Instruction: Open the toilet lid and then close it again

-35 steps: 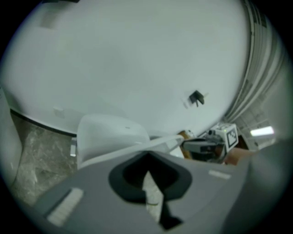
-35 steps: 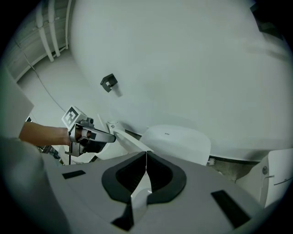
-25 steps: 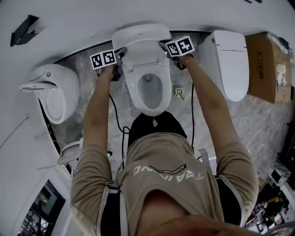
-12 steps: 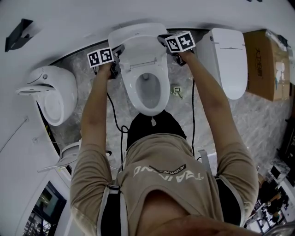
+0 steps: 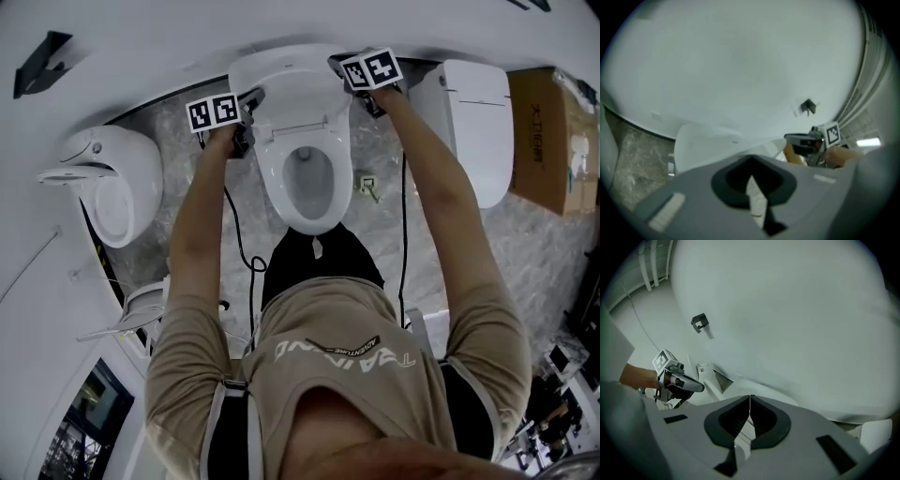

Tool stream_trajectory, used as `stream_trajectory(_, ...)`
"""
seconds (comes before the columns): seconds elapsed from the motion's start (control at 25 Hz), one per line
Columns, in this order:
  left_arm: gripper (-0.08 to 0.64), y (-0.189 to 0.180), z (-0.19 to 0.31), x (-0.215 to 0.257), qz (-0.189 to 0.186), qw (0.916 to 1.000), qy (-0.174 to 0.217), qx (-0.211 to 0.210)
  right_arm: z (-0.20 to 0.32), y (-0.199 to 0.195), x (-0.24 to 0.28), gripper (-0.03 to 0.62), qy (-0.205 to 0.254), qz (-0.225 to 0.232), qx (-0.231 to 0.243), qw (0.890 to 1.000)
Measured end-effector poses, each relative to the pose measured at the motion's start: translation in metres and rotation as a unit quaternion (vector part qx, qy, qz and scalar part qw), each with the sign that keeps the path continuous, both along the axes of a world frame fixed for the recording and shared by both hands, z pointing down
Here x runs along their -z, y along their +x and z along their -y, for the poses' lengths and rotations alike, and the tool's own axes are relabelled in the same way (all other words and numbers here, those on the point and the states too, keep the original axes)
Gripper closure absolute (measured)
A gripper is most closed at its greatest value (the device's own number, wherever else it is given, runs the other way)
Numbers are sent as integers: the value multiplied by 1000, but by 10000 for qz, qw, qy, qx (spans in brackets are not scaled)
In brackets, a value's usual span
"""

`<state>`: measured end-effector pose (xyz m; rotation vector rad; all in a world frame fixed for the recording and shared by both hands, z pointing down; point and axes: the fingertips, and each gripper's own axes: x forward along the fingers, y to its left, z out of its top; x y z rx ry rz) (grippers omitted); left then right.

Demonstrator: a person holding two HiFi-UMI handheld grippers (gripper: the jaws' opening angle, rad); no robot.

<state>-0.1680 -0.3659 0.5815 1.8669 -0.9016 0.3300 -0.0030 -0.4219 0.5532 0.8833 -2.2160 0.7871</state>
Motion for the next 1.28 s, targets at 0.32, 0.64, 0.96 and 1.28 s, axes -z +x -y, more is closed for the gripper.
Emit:
stream_trajectory(0.32,555,3,-2,-5,-175,9998,-41,102,12,-21,-14,575,-115,9,123,9999)
stream_trajectory(0.64,555,2,-3,-4,-149,9998,28,118,0,-26,-21,578,-116,-26,382,9992)
stream_trajectory(0.96,555,7,-24,8,-181,9998,96,-64,-17,-30,-13,578,-295,354,328,9984)
stream_trajectory(1.28,555,10,-60,6,-221,9994,50,-263,-57,-40,-8,578,-406,539,531,9963)
